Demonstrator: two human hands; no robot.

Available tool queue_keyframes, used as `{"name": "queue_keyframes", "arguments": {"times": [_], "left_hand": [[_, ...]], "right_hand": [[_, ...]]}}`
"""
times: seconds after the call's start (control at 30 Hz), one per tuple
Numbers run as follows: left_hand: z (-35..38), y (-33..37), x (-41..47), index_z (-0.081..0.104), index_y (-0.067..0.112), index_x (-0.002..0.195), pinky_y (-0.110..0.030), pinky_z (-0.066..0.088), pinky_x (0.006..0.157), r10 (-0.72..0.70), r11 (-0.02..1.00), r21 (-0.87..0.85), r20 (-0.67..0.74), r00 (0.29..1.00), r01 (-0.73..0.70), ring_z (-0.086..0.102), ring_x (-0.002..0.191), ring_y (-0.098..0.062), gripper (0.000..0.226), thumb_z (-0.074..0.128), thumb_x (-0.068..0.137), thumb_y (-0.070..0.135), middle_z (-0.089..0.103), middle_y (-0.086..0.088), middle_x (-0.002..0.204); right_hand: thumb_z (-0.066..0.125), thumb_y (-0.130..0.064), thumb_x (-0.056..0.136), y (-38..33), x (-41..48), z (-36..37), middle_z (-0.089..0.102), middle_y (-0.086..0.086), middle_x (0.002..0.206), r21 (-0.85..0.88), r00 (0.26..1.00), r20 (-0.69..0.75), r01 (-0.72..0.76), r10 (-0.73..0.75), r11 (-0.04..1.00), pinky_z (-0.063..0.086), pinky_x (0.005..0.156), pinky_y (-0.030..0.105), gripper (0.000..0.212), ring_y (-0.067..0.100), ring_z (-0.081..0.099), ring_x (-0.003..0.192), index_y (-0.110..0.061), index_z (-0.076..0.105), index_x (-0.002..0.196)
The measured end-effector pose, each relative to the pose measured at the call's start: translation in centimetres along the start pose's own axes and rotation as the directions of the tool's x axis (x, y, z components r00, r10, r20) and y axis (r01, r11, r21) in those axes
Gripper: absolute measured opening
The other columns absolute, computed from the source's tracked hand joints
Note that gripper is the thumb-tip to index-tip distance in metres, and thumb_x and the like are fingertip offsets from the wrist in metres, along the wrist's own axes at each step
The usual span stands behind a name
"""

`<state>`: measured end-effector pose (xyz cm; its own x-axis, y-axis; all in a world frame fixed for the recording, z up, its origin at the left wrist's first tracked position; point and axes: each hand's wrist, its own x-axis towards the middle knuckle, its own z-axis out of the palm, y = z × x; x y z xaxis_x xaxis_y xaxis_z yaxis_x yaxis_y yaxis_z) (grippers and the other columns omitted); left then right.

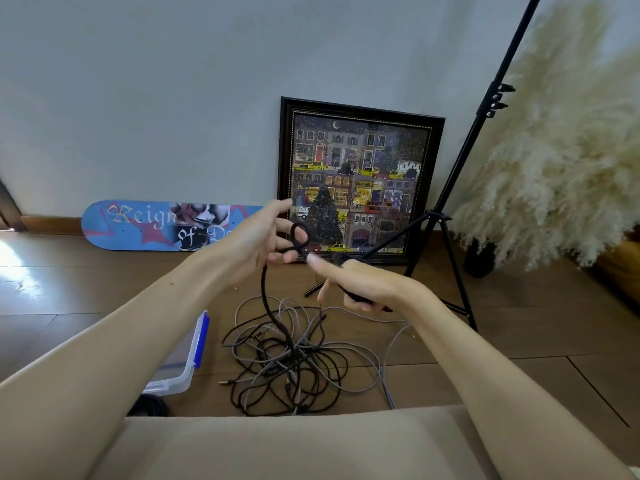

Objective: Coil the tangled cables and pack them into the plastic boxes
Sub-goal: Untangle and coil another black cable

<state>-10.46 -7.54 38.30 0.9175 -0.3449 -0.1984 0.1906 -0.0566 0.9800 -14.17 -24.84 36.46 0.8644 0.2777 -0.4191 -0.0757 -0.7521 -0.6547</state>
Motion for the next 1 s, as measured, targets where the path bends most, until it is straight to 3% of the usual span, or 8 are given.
{"name": "queue_keyframes", "arguments": {"times": [0.07, 0.17, 0.27, 0.4, 0.53, 0.67, 0.8, 1.0], "left_hand": [[-0.1, -0.1, -0.2, 0.056, 0.01, 0.076, -0.018, 0.026, 0.044, 0.045, 0.998, 0.037, -0.014, 0.999, -0.044, 0.036, 0.039, -0.006, 0.043, 0.052, 0.085, 0.052, 0.058, -0.001, 0.062], [0.3, -0.2, -0.8, 0.064, 0.008, 0.089, -0.016, 0.032, 0.053, 0.17, 0.982, 0.075, 0.071, 0.983, -0.175, 0.038, 0.045, -0.002, 0.03, 0.064, 0.076, 0.035, 0.048, 0.01, 0.052], [0.3, -0.3, -0.7, 0.064, 0.004, 0.104, -0.003, 0.039, 0.054, 0.229, 0.97, 0.072, 0.046, 0.972, -0.232, 0.059, 0.059, 0.007, 0.023, 0.064, 0.081, 0.005, 0.066, 0.014, 0.063], [0.2, -1.0, -0.4, 0.062, 0.001, 0.111, -0.003, 0.036, 0.049, 0.234, 0.968, 0.099, -0.003, 0.972, -0.233, 0.056, 0.054, 0.01, 0.028, 0.064, 0.083, 0.002, 0.064, 0.017, 0.059], [-0.8, -1.2, 0.1, 0.061, 0.004, 0.114, -0.008, 0.035, 0.048, 0.222, 0.975, 0.012, -0.012, 0.975, -0.222, 0.043, 0.044, 0.001, 0.033, 0.065, 0.081, 0.006, 0.057, 0.015, 0.054], [-0.6, -1.9, 0.7, 0.061, 0.016, 0.112, -0.01, 0.033, 0.047, 0.237, 0.97, 0.05, -0.006, 0.971, -0.237, 0.035, 0.044, -0.002, 0.029, 0.064, 0.083, 0.015, 0.047, 0.013, 0.047], [-1.8, -2.4, 1.8, 0.061, 0.015, 0.114, -0.015, 0.021, 0.042, 0.242, 0.97, 0.071, -0.135, 0.961, -0.234, 0.027, 0.04, -0.002, 0.021, 0.054, 0.094, 0.02, 0.037, 0.014, 0.042], [-1.0, -4.0, 2.3, 0.066, 0.02, 0.103, -0.016, 0.016, 0.039, 0.197, 0.961, 0.191, 0.035, 0.98, -0.2, 0.02, 0.041, -0.005, 0.023, 0.044, 0.099, 0.025, 0.03, 0.008, 0.044]], "right_hand": [[0.043, -0.064, 0.09, 0.0, -0.4, -0.2, 0.031, -0.001, 0.037, 0.008, 0.997, 0.072, 0.026, -0.027, 1.0, 0.02, 0.042, 0.024, 0.066, 0.011, 0.023, 0.031, -0.004, 0.067, 0.105], [0.048, -0.034, 0.096, -0.1, -0.6, -0.3, 0.028, -0.002, 0.035, 0.041, 0.985, 0.17, 0.018, -0.024, 0.999, 0.015, 0.037, 0.019, 0.043, 0.011, 0.018, 0.03, 0.004, 0.067, 0.101], [0.042, -0.028, 0.097, -0.5, -0.5, 0.4, 0.028, -0.002, 0.035, 0.003, 0.963, 0.267, -0.027, 0.026, 1.0, 0.013, 0.036, 0.019, 0.04, 0.011, 0.017, 0.029, 0.005, 0.065, 0.102], [0.034, -0.026, 0.102, -1.1, -0.5, 1.1, 0.032, -0.004, 0.031, 0.16, 0.891, 0.451, -0.022, -0.053, 0.987, 0.013, 0.032, 0.015, 0.038, 0.007, 0.021, 0.023, 0.0, 0.06, 0.093], [0.051, -0.033, 0.096, -0.6, -1.4, -0.8, 0.03, -0.004, 0.033, 0.322, 0.926, 0.312, 0.107, -0.212, 0.941, 0.011, 0.035, 0.02, 0.036, 0.007, 0.02, 0.024, -0.002, 0.064, 0.085], [0.052, -0.039, 0.092, 0.2, -2.1, -1.7, 0.03, -0.005, 0.033, 0.426, 0.923, 0.304, 0.089, -0.235, 0.9, 0.01, 0.035, 0.019, 0.038, 0.005, 0.02, 0.024, -0.003, 0.064, 0.085], [0.052, -0.038, 0.09, 1.1, -2.8, -3.4, 0.03, -0.006, 0.033, 0.578, 0.914, 0.26, 0.112, -0.313, 0.808, 0.008, 0.033, 0.018, 0.039, 0.004, 0.02, 0.024, -0.001, 0.062, 0.088], [0.057, -0.034, 0.09, 2.5, -2.5, -4.0, 0.035, -0.006, 0.032, 0.817, 0.835, 0.287, 0.042, -0.469, 0.575, 0.013, 0.029, 0.015, 0.035, 0.002, 0.027, 0.022, 0.0, 0.064, 0.091]]}}
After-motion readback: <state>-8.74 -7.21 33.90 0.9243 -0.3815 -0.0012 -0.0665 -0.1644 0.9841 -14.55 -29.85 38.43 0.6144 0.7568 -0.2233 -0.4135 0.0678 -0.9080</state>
